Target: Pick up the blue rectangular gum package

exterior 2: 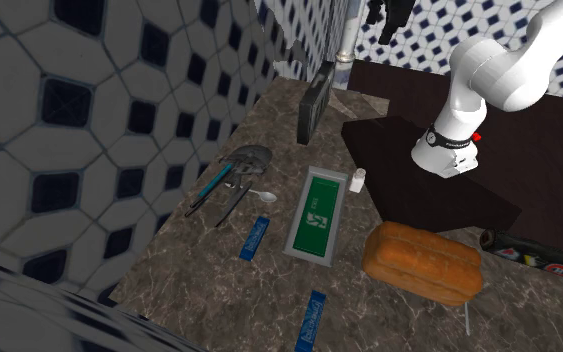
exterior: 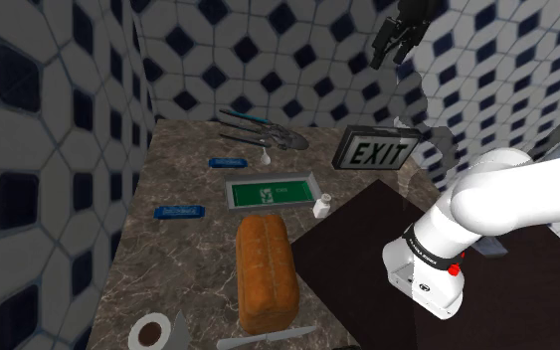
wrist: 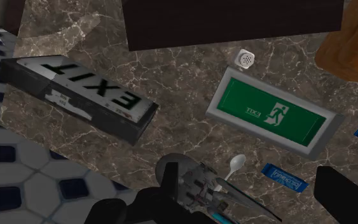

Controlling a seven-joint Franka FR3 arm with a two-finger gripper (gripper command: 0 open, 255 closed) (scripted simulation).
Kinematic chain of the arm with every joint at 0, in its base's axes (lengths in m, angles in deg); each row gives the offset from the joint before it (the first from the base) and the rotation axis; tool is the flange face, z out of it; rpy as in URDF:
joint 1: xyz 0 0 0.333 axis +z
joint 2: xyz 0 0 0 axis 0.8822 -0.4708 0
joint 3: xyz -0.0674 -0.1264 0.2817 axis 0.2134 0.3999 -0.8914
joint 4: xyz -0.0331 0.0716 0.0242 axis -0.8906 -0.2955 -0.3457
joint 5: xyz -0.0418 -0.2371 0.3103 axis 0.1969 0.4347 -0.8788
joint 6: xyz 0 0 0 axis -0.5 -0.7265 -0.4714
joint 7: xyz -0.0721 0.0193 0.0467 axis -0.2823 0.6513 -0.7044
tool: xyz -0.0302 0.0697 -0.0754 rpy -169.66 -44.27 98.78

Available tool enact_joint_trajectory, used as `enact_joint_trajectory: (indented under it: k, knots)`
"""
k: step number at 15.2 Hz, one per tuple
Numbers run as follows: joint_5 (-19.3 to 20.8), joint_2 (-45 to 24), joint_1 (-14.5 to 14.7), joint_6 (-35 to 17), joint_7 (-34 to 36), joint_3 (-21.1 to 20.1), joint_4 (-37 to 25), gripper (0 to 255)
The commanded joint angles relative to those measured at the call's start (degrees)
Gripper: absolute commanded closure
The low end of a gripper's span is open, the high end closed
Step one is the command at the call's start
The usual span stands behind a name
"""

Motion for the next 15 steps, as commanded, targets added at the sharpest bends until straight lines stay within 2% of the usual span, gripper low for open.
enact_joint_trajectory:
  k: [1,8,15]
  knots:
    - [0.0,0.0,0.0,0.0,0.0,0.0,0.0,0]
    - [0.32,-11.49,3.1,-12.66,-6.77,2.22,1.68,0]
    - [-0.6,-25.12,6.2,-23.91,-13.86,3.73,-0.09,0]
